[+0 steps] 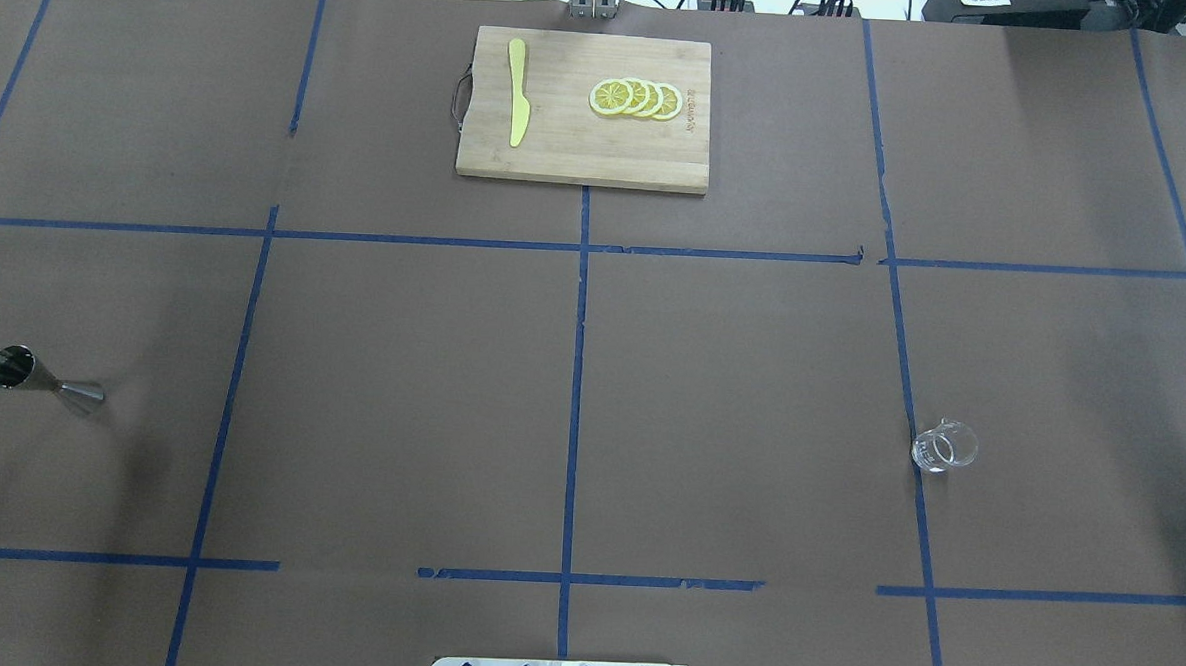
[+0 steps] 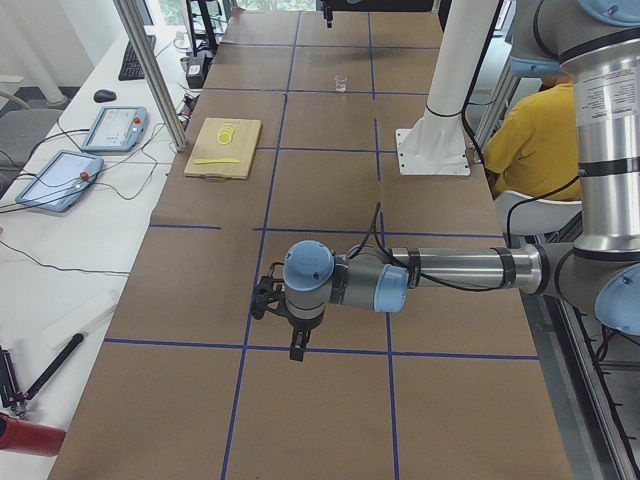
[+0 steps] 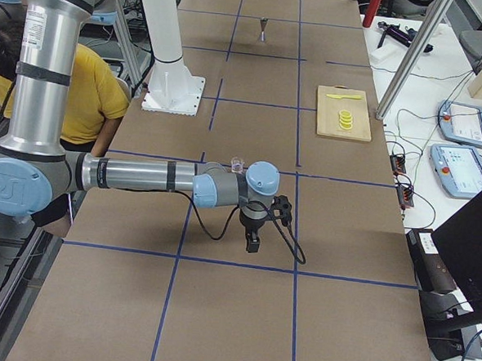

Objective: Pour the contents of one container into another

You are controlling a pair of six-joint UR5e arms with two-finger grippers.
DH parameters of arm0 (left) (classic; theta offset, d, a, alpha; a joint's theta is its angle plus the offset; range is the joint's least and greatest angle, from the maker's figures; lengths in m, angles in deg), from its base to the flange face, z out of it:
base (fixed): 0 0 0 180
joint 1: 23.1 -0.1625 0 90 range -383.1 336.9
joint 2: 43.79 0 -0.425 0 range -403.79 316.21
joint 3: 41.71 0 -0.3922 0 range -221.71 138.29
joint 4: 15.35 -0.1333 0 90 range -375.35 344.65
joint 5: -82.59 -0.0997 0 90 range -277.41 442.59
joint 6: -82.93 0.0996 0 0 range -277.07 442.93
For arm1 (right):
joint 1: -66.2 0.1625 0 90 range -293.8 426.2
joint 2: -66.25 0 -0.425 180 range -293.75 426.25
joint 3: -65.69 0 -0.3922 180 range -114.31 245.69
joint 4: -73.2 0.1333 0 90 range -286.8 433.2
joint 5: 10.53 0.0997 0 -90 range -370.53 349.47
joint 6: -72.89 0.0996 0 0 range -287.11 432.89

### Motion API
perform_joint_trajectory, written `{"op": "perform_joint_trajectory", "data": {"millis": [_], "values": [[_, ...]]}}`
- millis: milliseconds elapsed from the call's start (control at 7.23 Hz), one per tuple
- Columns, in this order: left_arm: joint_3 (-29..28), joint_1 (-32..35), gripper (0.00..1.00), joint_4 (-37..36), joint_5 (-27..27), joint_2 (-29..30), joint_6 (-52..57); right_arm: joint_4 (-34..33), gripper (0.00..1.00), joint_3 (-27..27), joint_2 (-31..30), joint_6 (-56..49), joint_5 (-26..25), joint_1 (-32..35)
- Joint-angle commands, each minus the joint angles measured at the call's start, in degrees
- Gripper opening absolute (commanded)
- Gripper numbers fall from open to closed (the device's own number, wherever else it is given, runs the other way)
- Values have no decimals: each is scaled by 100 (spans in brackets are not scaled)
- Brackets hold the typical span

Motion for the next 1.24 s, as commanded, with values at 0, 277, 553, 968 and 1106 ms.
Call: {"op": "perform_joint_trajectory", "data": {"millis": [0, 277, 553, 968, 1106], "values": [[-31, -1, 100, -147, -276, -128, 134, 31, 100, 51, -25, 41, 28, -4], [188, 51, 100, -1215, -287, -76, 134, 40, 100, 121, -17, 50, 10, -4], [102, 52, 100, -1256, -199, -137, 116, 40, 100, 139, -17, 59, 36, -4], [67, 43, 100, -1142, -84, -15, -60, -12, 100, -36, 70, 50, 415, 529], [-3, 34, 100, -924, -102, 47, -60, -30, 100, -133, 19, 50, 415, 741]]}}
